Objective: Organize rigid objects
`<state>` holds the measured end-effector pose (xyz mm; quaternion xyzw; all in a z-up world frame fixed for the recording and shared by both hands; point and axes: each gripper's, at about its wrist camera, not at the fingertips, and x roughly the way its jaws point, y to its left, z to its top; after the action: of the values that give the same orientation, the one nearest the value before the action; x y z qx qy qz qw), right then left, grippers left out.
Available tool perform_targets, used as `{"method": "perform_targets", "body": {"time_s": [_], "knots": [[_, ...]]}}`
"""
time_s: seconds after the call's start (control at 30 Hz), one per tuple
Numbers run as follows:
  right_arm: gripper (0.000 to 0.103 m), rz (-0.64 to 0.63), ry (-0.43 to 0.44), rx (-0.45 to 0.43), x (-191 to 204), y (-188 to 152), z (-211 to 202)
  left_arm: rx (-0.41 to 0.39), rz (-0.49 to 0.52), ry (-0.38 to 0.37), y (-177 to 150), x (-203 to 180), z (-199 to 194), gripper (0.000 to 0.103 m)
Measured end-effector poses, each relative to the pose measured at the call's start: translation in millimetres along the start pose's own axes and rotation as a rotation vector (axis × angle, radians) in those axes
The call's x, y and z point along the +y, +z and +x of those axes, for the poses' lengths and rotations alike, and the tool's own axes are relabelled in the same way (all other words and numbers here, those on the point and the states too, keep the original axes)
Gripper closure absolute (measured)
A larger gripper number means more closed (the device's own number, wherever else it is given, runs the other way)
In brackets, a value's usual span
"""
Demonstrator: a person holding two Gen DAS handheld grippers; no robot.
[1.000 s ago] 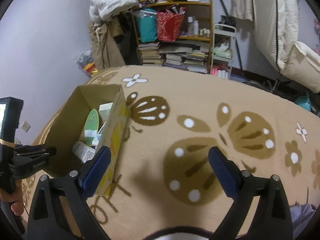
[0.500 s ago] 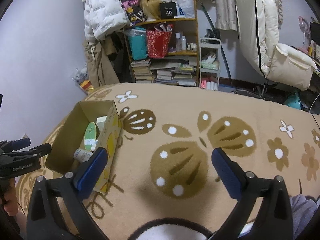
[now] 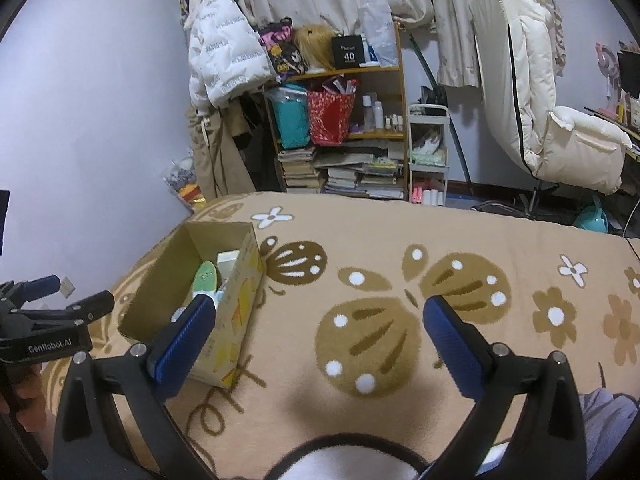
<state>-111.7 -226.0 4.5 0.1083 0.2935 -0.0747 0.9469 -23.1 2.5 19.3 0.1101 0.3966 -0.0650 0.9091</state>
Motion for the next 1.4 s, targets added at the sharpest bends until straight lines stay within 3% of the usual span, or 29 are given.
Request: {"method": "perform_targets", "body": {"time_s": [0.37, 0.53, 1.4], "knots": [[0.0, -0.011, -0.007, 0.006, 0.1, -5.9, -0.9, -0.092, 0.014, 0.029, -9.5, -4.8, -22.2, 0.002], [0.0, 0.0, -0.015, 0.019, 0.5, -11.3, 4.8, -0.118, 0.019, 0.007, -7.6, -6.8, -23.4, 0.002], [0.0, 0.012, -0.024, 0.041, -1.8, -14.8, 17.9, -0.086, 0.063, 0.014, -5.5, -15.1, 1.4, 0.002]]}}
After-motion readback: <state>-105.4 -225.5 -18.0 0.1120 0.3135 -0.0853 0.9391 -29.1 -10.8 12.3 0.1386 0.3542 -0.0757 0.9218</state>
